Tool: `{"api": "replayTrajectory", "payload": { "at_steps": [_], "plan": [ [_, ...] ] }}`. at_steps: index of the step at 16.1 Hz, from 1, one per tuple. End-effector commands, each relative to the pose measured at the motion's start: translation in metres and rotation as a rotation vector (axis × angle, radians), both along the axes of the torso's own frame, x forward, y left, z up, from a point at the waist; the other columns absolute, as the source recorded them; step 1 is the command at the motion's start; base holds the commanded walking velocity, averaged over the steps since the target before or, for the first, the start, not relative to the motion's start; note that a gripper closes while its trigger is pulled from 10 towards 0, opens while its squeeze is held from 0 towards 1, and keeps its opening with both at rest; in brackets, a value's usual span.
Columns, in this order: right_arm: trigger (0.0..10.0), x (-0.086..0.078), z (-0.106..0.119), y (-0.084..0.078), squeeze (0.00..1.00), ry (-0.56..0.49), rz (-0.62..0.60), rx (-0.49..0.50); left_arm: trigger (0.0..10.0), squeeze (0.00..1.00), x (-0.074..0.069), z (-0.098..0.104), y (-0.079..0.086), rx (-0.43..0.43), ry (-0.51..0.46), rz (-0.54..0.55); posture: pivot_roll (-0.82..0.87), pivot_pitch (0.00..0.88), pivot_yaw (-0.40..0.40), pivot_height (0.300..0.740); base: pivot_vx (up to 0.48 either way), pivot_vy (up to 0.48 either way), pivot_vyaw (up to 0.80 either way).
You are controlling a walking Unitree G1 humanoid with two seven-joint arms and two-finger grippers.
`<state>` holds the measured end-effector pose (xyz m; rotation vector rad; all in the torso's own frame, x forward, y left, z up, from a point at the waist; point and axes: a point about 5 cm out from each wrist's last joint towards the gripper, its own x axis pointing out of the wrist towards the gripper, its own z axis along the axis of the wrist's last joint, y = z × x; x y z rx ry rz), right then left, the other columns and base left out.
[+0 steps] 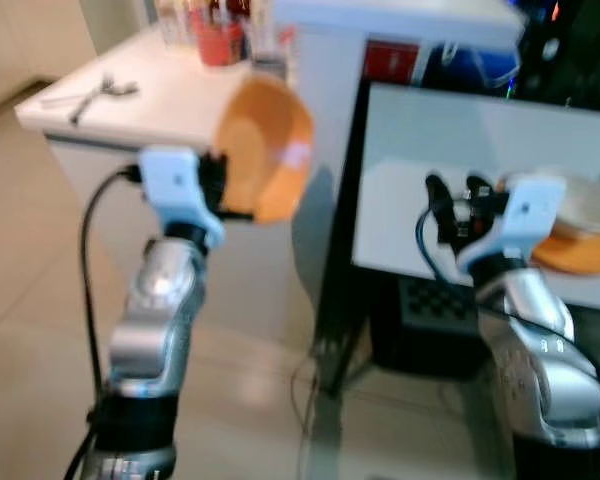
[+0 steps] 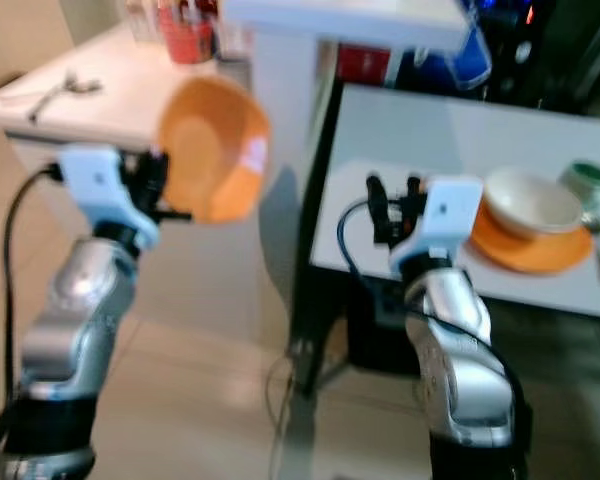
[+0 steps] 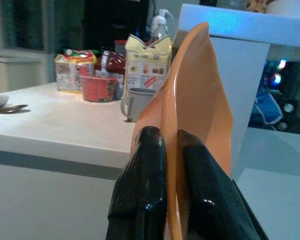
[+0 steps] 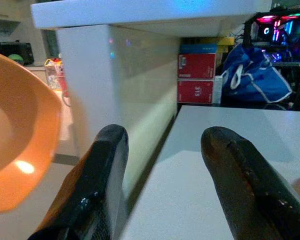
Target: Setting the table
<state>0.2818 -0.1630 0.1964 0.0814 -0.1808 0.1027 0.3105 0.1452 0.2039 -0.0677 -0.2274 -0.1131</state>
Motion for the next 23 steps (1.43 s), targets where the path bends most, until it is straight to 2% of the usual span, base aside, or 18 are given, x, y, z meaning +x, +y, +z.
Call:
{"api": "replayTrajectory", "payload": {
  "at_steps": [1,10,16,23],
  "plan": [
    [10.0,0.0,0.001,-0.006,0.0,-0.007,-0.029,-0.006,10.0,0.0,0.0,0.012,-0.009,-0.001,-0.059,-0.028,-0.05,0.0,0.009,0.74,0.0,-0.48,0.0],
    [10.0,0.0,0.002,-0.009,0.0,-0.003,-0.06,0.021,10.0,0.0,0.003,0.012,-0.007,0.006,-0.059,-0.012,-0.06,0.0,0.016,0.74,0.0,-0.48,0.0],
    [10.0,0.0,0.001,-0.019,0.0,0.0,-0.116,0.031,10.0,0.0,0.005,0.018,-0.017,0.02,-0.081,-0.045,-0.06,0.0,0.022,0.74,0.0,-0.48,0.0],
    [10.0,-0.001,-0.001,-0.018,0.0,0.009,-0.127,0.036,10.0,0.0,0.007,0.018,-0.02,0.015,-0.081,-0.063,-0.06,0.0,0.03,0.74,0.0,-0.48,0.0]
  ]
}}
